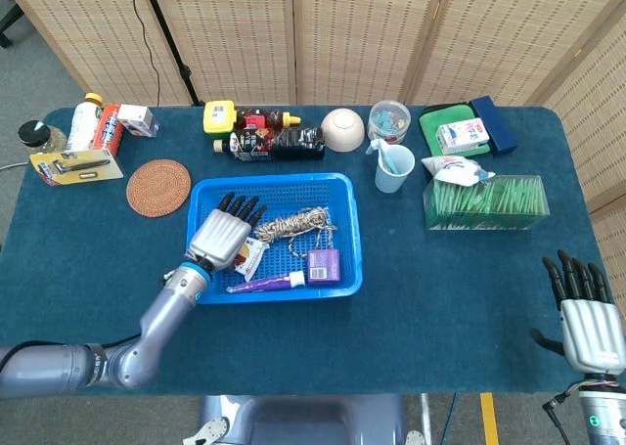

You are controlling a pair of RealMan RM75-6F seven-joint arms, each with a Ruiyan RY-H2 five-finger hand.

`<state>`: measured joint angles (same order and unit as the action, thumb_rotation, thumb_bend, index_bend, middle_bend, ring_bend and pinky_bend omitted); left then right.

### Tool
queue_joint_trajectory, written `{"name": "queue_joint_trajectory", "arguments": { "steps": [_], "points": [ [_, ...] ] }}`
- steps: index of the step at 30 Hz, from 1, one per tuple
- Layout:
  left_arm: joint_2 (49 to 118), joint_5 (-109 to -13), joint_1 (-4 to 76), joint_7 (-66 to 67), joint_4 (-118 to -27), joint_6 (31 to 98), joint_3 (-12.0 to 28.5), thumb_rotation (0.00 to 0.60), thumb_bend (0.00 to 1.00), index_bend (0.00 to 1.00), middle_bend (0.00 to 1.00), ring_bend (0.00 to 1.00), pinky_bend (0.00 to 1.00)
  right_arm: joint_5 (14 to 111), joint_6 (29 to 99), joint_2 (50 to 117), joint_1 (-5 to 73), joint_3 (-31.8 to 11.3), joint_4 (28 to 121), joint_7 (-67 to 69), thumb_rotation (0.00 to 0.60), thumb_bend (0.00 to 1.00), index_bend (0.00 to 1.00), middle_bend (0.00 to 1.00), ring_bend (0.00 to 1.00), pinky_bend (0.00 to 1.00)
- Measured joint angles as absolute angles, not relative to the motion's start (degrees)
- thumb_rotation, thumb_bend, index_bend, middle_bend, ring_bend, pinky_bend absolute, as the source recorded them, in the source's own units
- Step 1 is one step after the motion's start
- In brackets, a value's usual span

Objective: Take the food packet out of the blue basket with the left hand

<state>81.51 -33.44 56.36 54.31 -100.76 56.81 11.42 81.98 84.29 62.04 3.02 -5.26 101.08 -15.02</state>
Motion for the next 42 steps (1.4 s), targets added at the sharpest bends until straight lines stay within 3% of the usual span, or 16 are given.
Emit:
{"name": "queue_joint_trajectory", "arguments": {
  "steps": [19,38,42],
  "points": [
    [87.8,-17.7,63.1,59.6,-96.6,60.7,8.7,0.600,0.00,0.00,0.00,0.00,0.00,80.4,83.4,62.0,3.7,-5.4,100.7,-14.4,0.600,0.00,0.00,0.00,0.00,0.00],
    [91.8,-13.9,65.6,60.1,-91.6,62.7,7.6,0.600,0.00,0.00,0.00,0.00,0.00,79.9,82.7,61.9,4.2,-5.2,100.5,-13.8,0.600,0.00,0.00,0.00,0.00,0.00],
    [92.9,-15.5,65.5,59.7,-90.1,63.5,7.4,0.600,0.00,0.00,0.00,0.00,0.11,80.0,82.7,61.9,4.3,-5.1,100.6,-13.7,0.600,0.00,0.00,0.00,0.00,0.00]
  ]
}}
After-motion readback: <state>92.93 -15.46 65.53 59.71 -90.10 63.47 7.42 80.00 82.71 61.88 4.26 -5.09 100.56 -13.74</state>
